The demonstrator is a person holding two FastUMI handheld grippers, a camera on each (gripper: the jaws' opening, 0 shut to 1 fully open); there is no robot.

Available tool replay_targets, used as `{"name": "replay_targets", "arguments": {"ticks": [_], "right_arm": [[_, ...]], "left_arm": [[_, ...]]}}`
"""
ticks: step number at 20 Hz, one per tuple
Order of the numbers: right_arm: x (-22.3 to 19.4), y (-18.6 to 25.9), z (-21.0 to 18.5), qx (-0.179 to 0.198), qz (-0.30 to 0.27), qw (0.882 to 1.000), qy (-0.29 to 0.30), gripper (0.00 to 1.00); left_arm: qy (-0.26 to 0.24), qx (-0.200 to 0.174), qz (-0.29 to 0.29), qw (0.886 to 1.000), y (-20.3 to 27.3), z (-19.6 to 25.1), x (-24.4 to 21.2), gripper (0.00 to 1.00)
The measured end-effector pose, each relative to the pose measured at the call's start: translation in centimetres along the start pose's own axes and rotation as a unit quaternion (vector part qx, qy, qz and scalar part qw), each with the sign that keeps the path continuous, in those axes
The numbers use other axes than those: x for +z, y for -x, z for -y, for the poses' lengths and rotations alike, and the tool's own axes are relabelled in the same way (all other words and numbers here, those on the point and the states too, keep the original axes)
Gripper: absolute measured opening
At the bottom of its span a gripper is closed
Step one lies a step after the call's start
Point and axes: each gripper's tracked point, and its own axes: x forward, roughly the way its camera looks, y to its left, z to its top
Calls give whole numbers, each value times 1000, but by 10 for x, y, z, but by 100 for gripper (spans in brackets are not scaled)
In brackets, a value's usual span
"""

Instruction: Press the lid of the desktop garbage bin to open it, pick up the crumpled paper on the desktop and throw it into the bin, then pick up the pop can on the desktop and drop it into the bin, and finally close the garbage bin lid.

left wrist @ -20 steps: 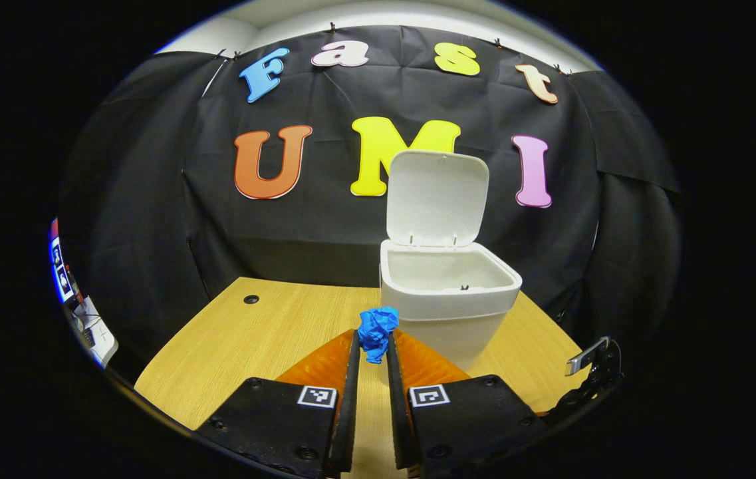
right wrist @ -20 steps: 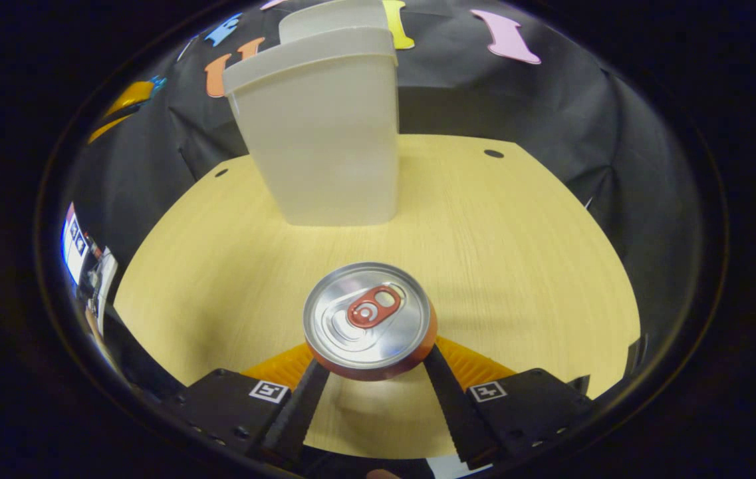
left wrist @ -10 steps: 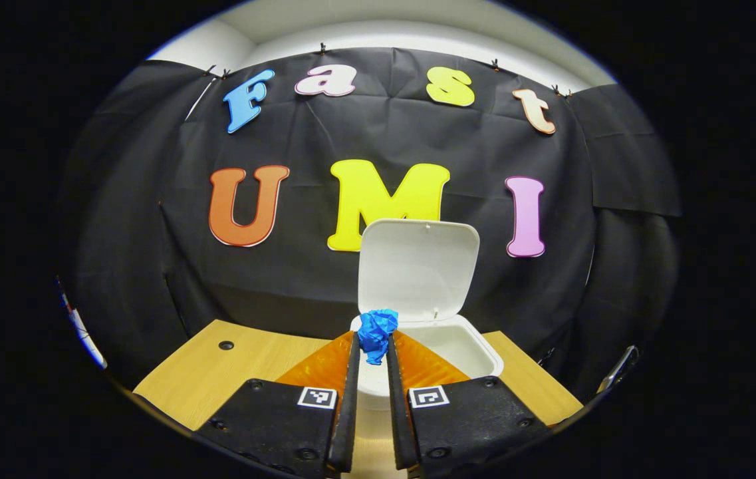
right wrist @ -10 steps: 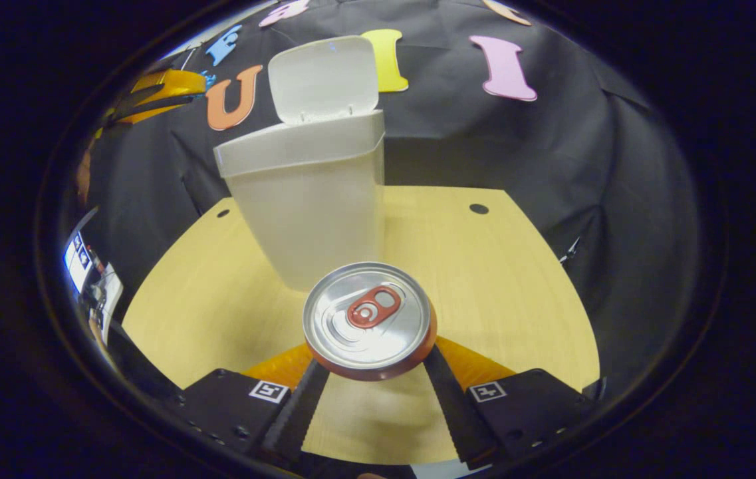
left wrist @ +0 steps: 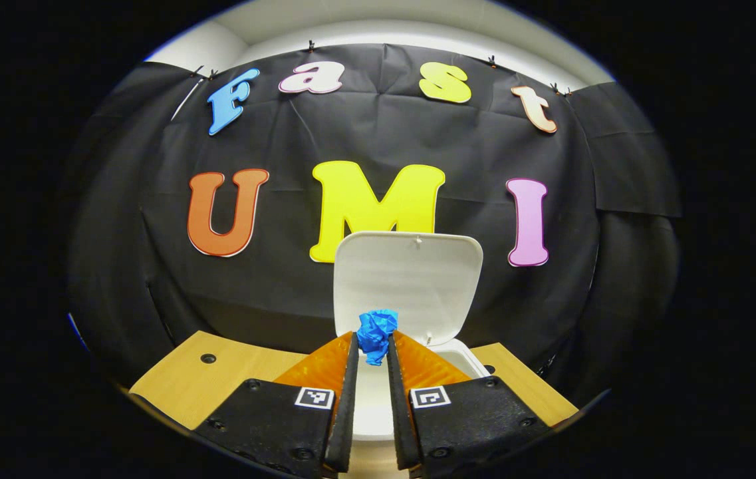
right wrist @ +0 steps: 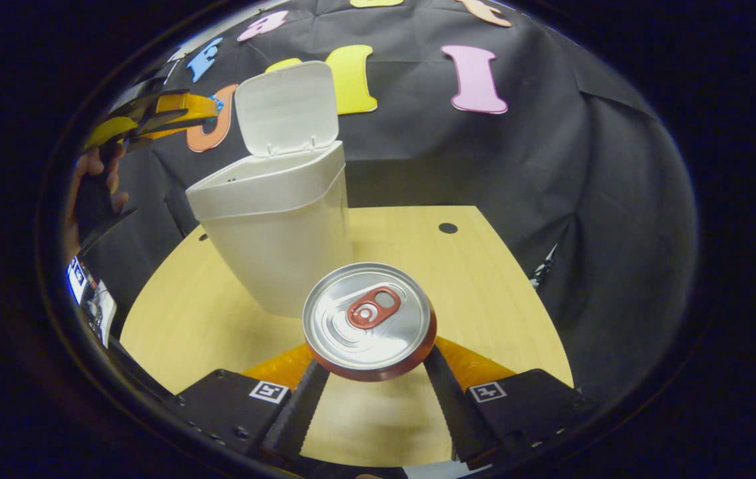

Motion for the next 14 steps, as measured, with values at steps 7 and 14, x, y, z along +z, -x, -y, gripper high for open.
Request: {"name": "replay_targets", "arguments": {"ticks": [7,14], "right_arm": [[0,-4,12,-14,-8,1000,-13,82],[38,6,0,4,14,1000,11,83]], "left_arm": [[-4,-17,-2,1000,-12,9,-2,98],[5,5,3,1000,8,-12,-1,98]]}}
